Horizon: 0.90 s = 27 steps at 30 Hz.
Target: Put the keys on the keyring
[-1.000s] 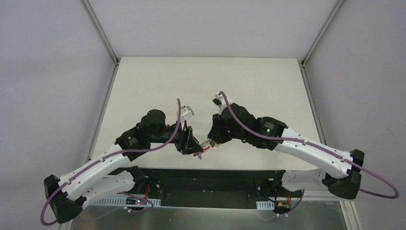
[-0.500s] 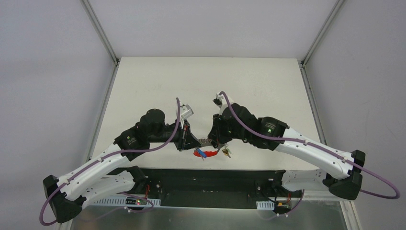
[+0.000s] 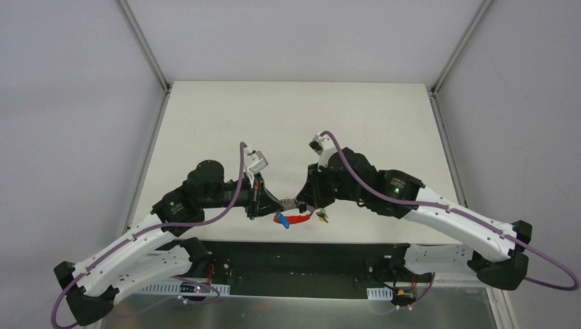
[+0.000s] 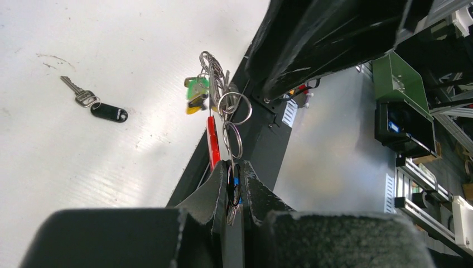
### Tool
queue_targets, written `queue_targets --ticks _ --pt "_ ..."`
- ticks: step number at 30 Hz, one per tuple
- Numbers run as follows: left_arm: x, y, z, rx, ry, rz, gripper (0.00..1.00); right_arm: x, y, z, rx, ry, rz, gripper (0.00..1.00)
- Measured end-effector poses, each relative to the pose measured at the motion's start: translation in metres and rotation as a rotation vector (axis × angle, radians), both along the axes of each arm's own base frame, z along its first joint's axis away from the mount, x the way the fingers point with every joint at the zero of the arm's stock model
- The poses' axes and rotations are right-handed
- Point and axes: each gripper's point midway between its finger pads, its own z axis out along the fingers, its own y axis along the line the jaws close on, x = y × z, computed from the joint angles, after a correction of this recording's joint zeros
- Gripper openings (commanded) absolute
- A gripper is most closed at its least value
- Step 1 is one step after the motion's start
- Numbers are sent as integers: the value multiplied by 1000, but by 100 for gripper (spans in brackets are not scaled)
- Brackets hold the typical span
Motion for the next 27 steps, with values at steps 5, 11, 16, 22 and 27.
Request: queue_targets --ticks 5,11,16,22,27 --pt "-8 2 3 -10 -6 -36 0 -9 -15 21 61 -49 22 49" --pt "-14 2 5 -20 -6 -65 0 -12 -28 31 79 -81 28 50" --pt "-14 2 5 -20 -5 -66 0 -20 -23 26 84 -41 62 50" --pt "-15 2 6 -21 -5 -66 0 -25 -10 15 86 14 91 50" --pt "-15 2 9 -26 -9 -66 0 -29 5 9 92 70 123 50"
